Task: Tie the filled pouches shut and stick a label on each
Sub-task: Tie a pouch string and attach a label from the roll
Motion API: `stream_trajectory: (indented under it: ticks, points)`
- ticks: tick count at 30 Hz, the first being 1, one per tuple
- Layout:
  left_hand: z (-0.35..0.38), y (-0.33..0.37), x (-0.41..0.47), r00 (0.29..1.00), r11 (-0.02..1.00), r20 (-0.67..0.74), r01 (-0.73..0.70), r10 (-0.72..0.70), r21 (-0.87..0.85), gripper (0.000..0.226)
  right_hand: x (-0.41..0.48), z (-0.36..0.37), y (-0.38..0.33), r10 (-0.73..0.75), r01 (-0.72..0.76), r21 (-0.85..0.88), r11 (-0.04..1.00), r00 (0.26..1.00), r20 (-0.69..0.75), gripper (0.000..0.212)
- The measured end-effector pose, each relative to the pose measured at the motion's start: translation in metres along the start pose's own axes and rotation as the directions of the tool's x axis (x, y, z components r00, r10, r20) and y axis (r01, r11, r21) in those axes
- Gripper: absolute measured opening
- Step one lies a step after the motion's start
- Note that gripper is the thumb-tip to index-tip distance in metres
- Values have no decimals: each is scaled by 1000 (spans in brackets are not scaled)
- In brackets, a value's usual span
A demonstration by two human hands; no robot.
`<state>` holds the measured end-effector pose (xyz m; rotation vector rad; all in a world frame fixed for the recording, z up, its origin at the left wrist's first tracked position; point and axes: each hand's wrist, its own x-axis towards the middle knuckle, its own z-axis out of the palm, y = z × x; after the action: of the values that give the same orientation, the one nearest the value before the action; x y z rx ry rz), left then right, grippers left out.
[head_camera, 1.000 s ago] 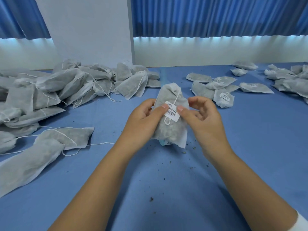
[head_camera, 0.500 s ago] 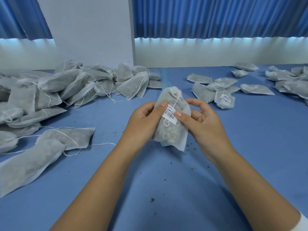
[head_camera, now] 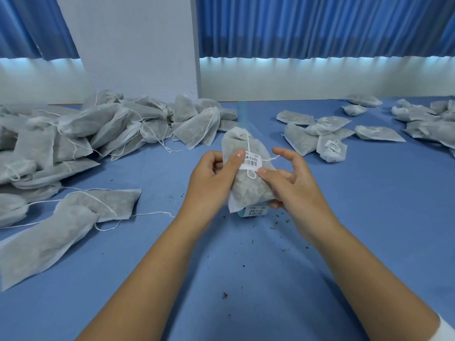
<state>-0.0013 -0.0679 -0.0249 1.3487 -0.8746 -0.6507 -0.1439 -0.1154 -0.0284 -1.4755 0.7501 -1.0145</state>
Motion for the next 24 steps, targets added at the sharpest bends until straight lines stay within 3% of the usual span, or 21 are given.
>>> stream_trajectory:
  ticks: [3, 7, 14, 16, 17, 20, 22, 24]
  points:
    - [-2, 0, 4, 996, 998, -67, 53, -55, -34, 35, -1, -2, 0, -76, 80, -57, 995, 995, 72, 55]
    - [-8, -1, 10, 991, 991, -34, 130, -129, 14, 46, 1, -3, -1, -111, 114, -47, 992, 991, 68, 18]
    - [-28, -1, 20, 982, 975, -92, 176, -164, 133, 50, 11, -23, -2, 117, -107, -68, 992, 980, 162, 13]
    - [-30, -2, 23, 975, 969, -109, 207, -193, 134, 50, 16, -27, -1, 82, -83, 49, 995, 996, 20, 15]
    - [-30, -3, 25, 973, 967, -114, 217, -203, 130, 50, 18, -30, -2, 40, -24, 189, 982, 996, -85, 18]
    - [-31, -4, 26, 974, 965, -118, 210, -193, 154, 48, 24, -42, -5, 10, 147, 567, 810, 965, -264, 39]
    - [-32, -6, 25, 982, 963, -119, 171, -149, 209, 42, 25, -45, -2, 26, 158, 600, 784, 958, -285, 51]
    - [-35, -9, 24, 990, 943, -116, 115, -83, 314, 31, 25, -42, 2, 34, 113, 539, 835, 966, -255, 47]
